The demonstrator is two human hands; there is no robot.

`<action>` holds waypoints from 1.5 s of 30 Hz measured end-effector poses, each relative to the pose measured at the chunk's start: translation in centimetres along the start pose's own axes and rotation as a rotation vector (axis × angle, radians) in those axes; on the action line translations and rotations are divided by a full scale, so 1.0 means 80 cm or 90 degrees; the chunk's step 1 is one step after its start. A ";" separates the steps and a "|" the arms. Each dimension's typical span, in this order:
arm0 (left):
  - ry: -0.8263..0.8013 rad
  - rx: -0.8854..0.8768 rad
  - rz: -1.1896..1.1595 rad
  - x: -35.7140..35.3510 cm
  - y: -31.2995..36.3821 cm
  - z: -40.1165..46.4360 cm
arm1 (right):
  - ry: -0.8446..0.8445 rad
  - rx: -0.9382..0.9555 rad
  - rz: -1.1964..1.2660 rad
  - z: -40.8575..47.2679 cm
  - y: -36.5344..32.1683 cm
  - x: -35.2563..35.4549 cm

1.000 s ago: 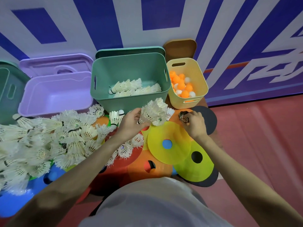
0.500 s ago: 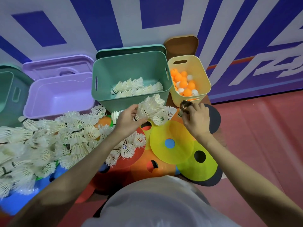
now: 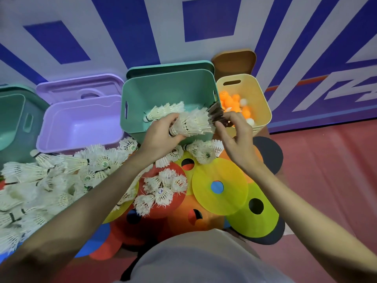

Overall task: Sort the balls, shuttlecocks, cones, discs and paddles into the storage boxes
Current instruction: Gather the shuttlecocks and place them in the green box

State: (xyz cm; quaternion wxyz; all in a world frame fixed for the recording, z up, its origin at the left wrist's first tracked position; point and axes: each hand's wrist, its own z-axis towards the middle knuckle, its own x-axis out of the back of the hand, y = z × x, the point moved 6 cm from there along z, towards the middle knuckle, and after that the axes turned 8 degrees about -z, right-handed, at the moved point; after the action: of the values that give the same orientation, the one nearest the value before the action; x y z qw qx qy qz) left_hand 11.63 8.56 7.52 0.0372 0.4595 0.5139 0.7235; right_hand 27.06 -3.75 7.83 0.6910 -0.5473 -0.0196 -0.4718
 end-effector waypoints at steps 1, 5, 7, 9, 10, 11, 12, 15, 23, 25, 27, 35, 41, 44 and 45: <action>-0.005 -0.007 0.014 0.002 0.000 0.010 | 0.001 -0.017 0.010 0.005 0.004 -0.003; -0.031 -0.046 0.075 0.013 -0.004 0.063 | 0.008 -0.040 -0.009 0.040 0.018 -0.011; -0.030 -0.064 0.077 0.017 -0.010 0.095 | 0.004 -0.034 -0.038 0.061 0.021 -0.018; -0.043 -0.085 0.080 0.016 -0.020 0.128 | 0.001 -0.020 -0.087 0.083 0.025 -0.026; -0.057 -0.090 0.090 0.013 -0.029 0.147 | 0.000 -0.012 -0.118 0.096 0.027 -0.030; -0.072 -0.088 0.098 0.009 -0.038 0.160 | -0.005 -0.004 -0.150 0.107 0.030 -0.034; -0.087 -0.079 0.103 0.004 -0.046 0.173 | -0.012 -0.001 -0.180 0.117 0.032 -0.039; -0.131 -0.033 0.095 -0.017 -0.077 0.209 | -0.039 -0.011 -0.249 0.148 0.047 -0.055; -0.151 0.018 0.020 -0.079 -0.136 0.263 | -0.162 -0.044 -0.346 0.185 0.094 -0.109; -0.156 0.026 0.020 -0.090 -0.153 0.270 | -0.202 -0.055 -0.363 0.189 0.105 -0.123; -0.163 0.033 0.027 -0.098 -0.170 0.275 | -0.241 -0.059 -0.389 0.193 0.112 -0.136; -0.143 0.054 0.087 -0.110 -0.210 0.280 | -0.351 -0.059 -0.488 0.198 0.114 -0.172; -0.144 0.052 0.142 -0.107 -0.224 0.283 | -0.358 -0.105 -0.490 0.200 0.118 -0.184; -0.161 0.049 0.187 -0.109 -0.225 0.283 | -0.346 -0.132 -0.466 0.203 0.124 -0.187; -0.166 0.050 0.204 -0.109 -0.224 0.283 | -0.347 -0.135 -0.461 0.203 0.126 -0.189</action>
State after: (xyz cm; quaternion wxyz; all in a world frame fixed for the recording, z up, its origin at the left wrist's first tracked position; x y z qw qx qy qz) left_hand 25.03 28.43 -10.78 -0.0299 0.6262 0.4529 0.6339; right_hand 33.41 17.95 -1.34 0.3917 -0.6771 -0.3415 -0.5211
